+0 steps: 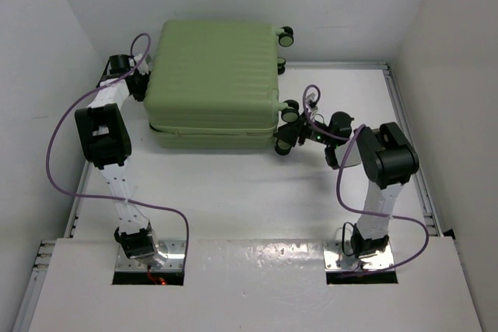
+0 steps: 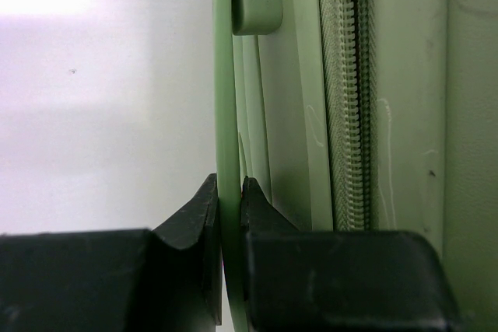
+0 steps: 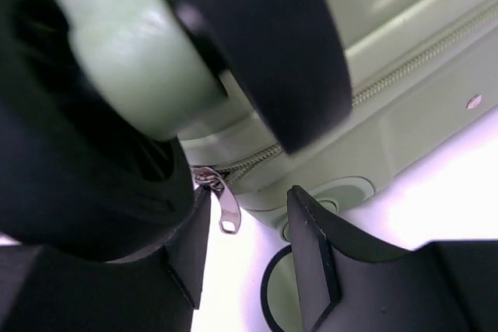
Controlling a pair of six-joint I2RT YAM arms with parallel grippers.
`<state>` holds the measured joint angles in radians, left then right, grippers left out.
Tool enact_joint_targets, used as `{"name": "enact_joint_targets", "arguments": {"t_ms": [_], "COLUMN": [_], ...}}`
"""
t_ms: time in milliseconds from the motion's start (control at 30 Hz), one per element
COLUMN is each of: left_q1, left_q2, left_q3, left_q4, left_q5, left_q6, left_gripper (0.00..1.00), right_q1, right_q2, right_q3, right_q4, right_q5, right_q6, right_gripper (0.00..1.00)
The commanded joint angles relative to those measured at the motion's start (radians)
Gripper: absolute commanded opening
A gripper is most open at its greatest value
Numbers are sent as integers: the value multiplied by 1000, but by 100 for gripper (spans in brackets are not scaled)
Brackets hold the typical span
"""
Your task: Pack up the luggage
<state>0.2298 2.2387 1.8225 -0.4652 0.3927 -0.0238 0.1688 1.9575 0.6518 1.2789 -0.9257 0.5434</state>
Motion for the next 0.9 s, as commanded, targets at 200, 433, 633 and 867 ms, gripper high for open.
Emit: {"name": "enact_joint_targets", "arguments": {"t_ms": [200, 433, 633, 867], "left_q1": [-26, -26, -26, -8], "left_q2": [110, 119, 119, 119], "left_q3": [-31, -22, -22, -22], "left_q4": [-199, -199, -199, -199], "left_q5": [28, 28, 28, 17], "left_q6": [22, 13, 13, 4], "left_gripper": [0, 0, 0, 0], "right_q1": [28, 32, 35, 12], "right_q2": [-17, 20, 18, 15], "right_q3": [14, 42, 48, 3], "right_q4": [361, 359, 359, 361], "right_q5": [-30, -24, -1, 213], "right_q6": [-112, -111, -109, -97], "right_gripper": [26, 13, 0, 0]}}
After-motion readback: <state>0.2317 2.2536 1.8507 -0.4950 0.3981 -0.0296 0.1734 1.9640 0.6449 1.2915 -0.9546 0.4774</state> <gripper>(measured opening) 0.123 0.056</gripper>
